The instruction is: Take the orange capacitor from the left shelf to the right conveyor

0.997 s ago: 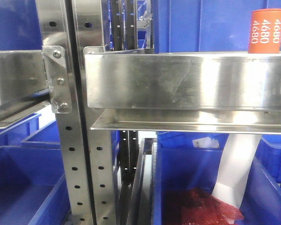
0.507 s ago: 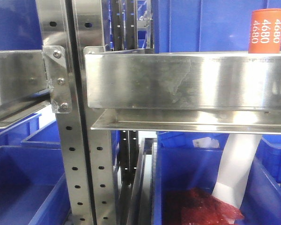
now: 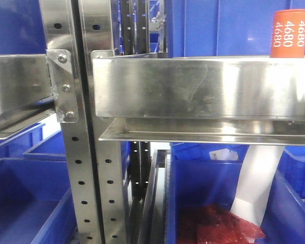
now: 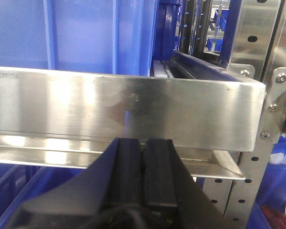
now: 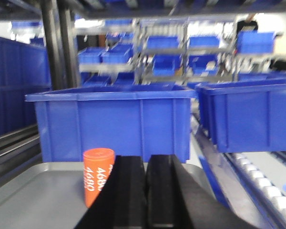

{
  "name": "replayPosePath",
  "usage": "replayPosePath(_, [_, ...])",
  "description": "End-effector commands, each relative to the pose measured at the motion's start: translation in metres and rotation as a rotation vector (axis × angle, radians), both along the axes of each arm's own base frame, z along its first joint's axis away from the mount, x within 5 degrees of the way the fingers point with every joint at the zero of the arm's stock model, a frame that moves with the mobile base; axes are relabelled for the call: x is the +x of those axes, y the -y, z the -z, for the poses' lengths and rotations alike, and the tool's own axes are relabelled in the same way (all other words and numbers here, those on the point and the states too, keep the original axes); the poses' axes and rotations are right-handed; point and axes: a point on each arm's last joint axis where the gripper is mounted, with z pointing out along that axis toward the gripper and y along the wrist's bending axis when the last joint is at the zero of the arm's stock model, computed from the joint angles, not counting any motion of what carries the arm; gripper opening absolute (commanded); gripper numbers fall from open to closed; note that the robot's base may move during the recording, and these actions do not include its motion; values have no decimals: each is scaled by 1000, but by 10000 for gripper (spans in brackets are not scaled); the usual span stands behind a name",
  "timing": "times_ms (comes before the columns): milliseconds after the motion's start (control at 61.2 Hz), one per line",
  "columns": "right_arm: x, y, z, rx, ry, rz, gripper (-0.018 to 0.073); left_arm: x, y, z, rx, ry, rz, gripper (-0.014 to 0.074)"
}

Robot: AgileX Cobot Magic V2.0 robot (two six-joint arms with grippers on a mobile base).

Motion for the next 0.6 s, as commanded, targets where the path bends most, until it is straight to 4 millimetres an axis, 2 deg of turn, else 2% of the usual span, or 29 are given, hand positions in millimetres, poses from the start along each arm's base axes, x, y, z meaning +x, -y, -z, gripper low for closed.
replayPosePath(0, [12, -1, -26, 2, 16, -21, 277, -2, -1, -11, -14, 105, -8, -127])
replayPosePath(114, [33, -5, -26, 1, -76, -65, 459, -2, -1, -11, -14, 105, -8, -127])
replayPosePath(245, [58, -13, -15, -5, -180, -125, 630, -2, -1, -11, -14, 105, -8, -127])
replayPosePath(376, [82, -23, -7, -12, -224, -179, 624, -2, -1, -11, -14, 105, -8, -127])
replayPosePath(588, [123, -36, 5, -14, -196, -205, 624, -2, -1, -11, -14, 105, -8, -127])
